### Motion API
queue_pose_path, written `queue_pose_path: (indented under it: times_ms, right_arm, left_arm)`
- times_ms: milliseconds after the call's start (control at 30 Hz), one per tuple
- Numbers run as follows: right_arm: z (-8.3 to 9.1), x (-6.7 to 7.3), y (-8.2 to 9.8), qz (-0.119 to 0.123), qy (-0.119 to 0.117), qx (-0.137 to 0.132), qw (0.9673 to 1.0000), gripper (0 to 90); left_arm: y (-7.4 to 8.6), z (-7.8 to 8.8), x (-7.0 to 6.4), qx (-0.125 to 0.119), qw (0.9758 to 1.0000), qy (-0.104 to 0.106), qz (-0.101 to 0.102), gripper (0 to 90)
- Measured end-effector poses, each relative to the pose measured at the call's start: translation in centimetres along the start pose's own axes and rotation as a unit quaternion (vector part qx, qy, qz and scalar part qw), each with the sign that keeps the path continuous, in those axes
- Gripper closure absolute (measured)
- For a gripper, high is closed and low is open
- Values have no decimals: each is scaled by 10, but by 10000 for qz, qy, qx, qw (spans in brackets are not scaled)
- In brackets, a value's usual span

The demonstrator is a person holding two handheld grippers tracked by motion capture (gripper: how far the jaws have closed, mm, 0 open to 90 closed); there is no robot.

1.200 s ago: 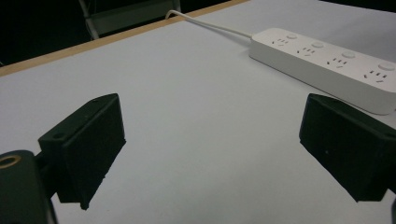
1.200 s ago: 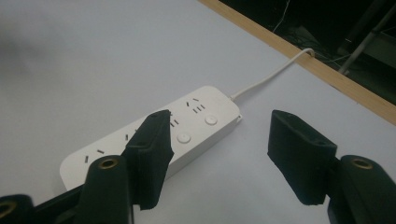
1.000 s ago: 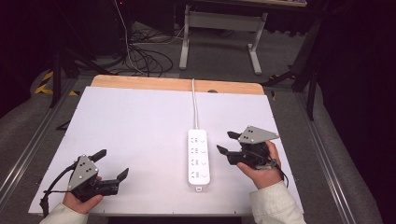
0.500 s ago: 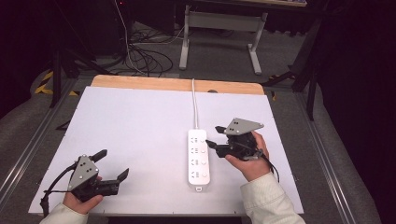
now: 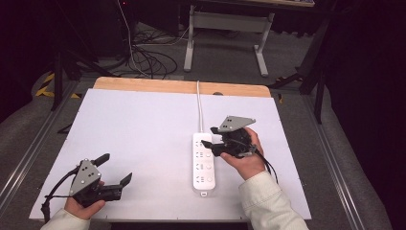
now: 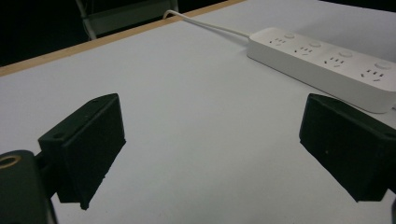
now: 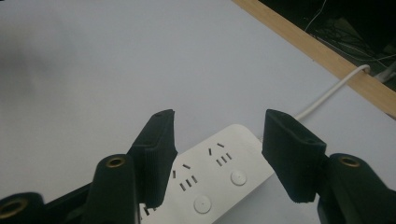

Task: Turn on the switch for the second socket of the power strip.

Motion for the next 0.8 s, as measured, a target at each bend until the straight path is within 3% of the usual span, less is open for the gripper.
queue_pose_path:
  times_ms: [200, 433, 533, 567, 633, 800]
  right_arm:
    - [-5, -2, 1, -13, -14, 47, 10000, 464]
    - [-10, -3, 5, -235, -334, 230, 9989, 734]
    - [-12, -3, 7, -311, -333, 359, 9983, 799]
    - [-15, -4, 9, -381, -313, 502, 9975, 860]
    - [-17, -5, 12, -455, -322, 653, 9963, 900]
    - [-23, -4, 16, -500, -338, 880, 9943, 900]
  left_arm:
    - [0, 0, 0, 22, 10000, 14, -23, 72]
    - [0, -1, 1, 29, 10000, 4, -41, 72]
    - [0, 0, 1, 29, 10000, 3, -45, 72]
    - [0, 0, 1, 29, 10000, 1, -43, 71]
    - [0, 0, 1, 30, 10000, -2, -45, 71]
    - [0, -1, 1, 31, 10000, -2, -44, 71]
Point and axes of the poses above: each handheld gripper's, and its own axes: z roughly backward along the jaws, y roughly out of its underside, x roughly to its left, the point moved 6 cm from there along -z, roughly forward along the jaws, and after that the axes turned 1 degree about y, right-handed, at the moved point
